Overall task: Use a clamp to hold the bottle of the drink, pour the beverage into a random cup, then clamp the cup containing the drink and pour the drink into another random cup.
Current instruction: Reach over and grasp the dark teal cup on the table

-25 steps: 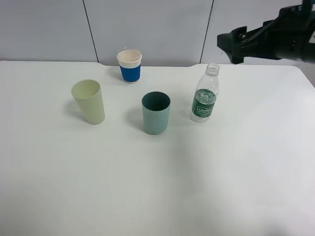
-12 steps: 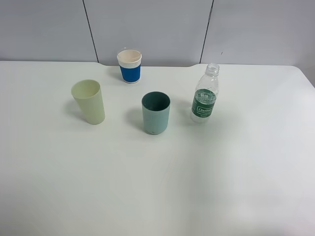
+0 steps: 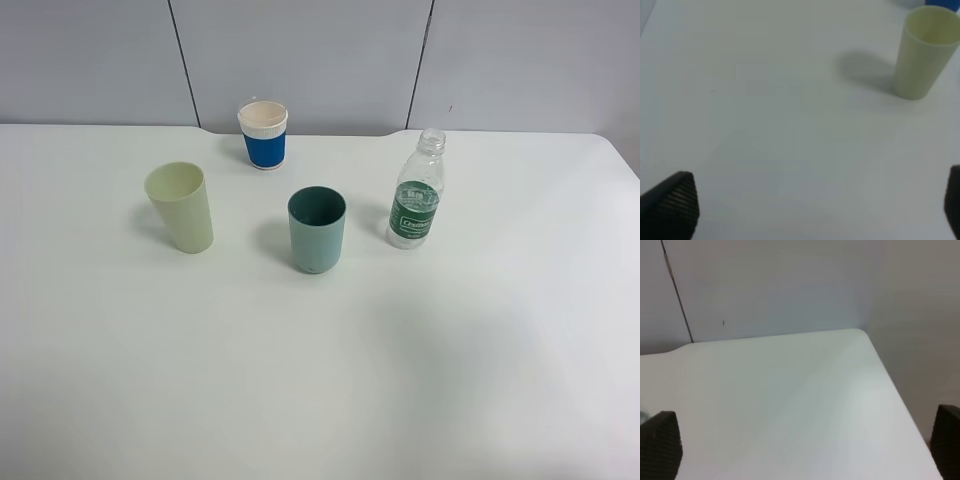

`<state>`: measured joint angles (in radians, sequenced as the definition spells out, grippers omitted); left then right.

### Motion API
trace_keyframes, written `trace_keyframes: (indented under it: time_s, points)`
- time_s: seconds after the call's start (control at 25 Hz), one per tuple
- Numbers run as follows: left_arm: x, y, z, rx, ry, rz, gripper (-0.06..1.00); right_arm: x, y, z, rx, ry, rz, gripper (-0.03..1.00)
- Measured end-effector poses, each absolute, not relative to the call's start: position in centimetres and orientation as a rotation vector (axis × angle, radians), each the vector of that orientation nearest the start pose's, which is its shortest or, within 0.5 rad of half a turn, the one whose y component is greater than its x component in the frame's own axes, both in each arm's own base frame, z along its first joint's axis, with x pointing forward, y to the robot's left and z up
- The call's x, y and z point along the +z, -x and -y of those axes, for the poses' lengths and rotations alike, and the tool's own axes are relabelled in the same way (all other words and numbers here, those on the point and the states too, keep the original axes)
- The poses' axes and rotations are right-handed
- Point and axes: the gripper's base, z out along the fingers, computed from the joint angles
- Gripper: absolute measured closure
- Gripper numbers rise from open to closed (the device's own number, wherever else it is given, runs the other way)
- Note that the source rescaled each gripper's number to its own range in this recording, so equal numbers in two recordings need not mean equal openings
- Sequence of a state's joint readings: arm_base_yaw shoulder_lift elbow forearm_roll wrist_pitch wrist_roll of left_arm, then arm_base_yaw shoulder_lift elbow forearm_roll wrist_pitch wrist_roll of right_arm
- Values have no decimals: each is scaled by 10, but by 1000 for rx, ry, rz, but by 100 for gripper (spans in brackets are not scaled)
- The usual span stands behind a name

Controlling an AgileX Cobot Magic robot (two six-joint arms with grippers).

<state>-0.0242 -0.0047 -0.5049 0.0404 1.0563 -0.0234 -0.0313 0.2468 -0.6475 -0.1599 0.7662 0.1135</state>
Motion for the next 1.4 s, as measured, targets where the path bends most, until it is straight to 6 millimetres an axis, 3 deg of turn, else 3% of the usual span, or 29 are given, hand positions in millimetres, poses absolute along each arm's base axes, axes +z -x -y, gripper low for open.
trace_keyframes:
  time_s: [0.2, 0.4, 0.76, 1.4]
  points:
    - [279, 6, -3, 18, 1, -2030, -6, 333, 6, 9, -93, -131, -1802, -3]
    - [279, 6, -3, 18, 1, -2030, -6, 322, 24, 8, -75, -138, -1828, -3]
    - [279, 6, -3, 18, 1, -2030, -6, 282, 12, 0, 16, -109, -2065, -3]
    - [279, 6, -3, 18, 1, -2030, -6, 277, 6, 1, 17, -109, -2041, -3]
